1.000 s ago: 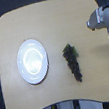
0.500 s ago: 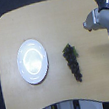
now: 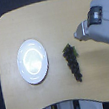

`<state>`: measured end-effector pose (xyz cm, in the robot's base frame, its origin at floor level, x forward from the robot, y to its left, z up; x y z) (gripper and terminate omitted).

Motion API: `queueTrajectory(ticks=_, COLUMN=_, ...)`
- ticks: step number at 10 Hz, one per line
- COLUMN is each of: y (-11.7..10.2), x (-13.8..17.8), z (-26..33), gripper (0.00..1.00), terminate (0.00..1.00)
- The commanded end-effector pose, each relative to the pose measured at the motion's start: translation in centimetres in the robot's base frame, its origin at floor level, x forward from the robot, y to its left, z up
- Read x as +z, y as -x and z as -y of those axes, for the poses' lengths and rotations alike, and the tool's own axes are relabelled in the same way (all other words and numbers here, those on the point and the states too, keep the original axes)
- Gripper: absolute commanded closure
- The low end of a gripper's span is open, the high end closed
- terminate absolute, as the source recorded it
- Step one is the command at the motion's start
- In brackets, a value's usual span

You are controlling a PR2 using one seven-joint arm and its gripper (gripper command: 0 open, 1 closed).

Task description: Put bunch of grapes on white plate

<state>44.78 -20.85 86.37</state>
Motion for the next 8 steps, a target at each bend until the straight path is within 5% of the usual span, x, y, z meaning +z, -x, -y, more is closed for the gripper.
queueTrajectory(ticks=1, y=3.2, x=-6.5, z=-6.9, gripper=0.00, terminate=0.00)
queueTrajectory(ticks=8, y=4.5, x=-13.7, z=-9.9, gripper=0.00, terminate=0.00)
